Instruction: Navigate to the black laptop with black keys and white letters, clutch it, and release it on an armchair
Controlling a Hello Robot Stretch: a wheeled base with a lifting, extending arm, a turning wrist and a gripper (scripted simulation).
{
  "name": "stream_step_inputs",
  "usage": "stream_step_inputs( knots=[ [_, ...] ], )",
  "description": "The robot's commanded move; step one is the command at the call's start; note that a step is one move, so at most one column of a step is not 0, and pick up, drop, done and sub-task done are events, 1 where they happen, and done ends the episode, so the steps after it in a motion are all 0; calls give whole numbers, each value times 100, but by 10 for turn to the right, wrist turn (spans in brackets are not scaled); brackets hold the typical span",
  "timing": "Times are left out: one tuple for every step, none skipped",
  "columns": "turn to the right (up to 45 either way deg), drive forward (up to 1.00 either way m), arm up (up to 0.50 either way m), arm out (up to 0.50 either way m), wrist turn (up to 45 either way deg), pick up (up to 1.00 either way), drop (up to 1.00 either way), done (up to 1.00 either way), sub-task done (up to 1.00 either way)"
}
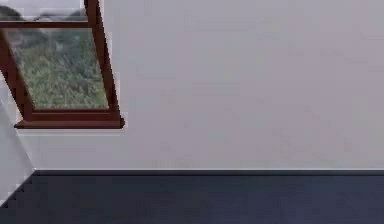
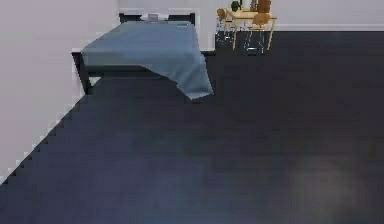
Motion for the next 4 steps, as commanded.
stream_step_inputs(
  knots=[
    [-450,0,0,0,0,0,0,0,0],
    [-450,0,0,0,0,0,0,0,0],
    [-450,0,0,0,0,0,0,0,0],
    [-420,0,0,0,0,0,0,0,0]
  ],
)
